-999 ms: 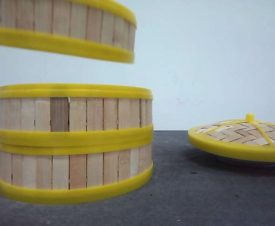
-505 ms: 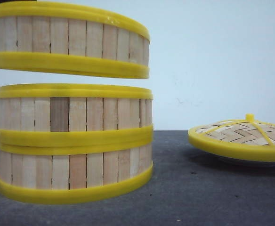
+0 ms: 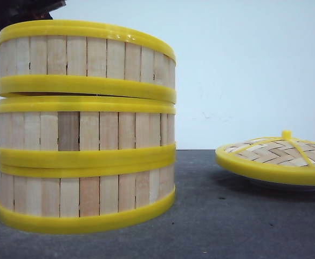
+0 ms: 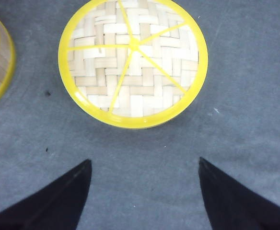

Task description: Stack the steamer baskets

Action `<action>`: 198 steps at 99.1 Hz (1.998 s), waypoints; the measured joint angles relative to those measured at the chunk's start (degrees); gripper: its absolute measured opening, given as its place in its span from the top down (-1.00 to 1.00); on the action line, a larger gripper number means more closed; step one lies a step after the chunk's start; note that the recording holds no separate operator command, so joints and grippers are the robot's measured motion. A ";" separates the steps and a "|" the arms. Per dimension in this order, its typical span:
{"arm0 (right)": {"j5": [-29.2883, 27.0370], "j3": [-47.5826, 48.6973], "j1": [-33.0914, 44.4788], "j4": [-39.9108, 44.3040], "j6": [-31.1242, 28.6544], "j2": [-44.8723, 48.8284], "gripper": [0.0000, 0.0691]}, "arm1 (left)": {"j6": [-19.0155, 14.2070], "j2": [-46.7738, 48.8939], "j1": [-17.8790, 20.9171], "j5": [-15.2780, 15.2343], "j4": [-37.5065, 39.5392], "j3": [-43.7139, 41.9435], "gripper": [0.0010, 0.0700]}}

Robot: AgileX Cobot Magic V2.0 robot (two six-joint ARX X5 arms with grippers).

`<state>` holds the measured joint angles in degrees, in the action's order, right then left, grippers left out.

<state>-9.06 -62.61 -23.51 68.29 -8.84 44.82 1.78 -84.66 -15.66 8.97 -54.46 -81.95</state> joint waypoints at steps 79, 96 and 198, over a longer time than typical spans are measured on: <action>1.95 3.91 0.00 -7.34 0.00 0.33 -0.26 | 0.28 0.09 -0.26 -0.02 0.70 0.00 0.33; 4.26 5.75 1.11 -14.25 0.09 3.76 -0.26 | 0.31 4.50 0.11 -0.02 0.90 0.00 0.33; 10.58 5.77 8.52 -40.17 6.12 36.85 -0.07 | 1.20 33.79 18.62 -0.24 -1.92 23.47 0.35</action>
<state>1.52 -56.84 -14.98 28.12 -2.72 81.67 2.98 -50.87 2.96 8.73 -56.38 -58.48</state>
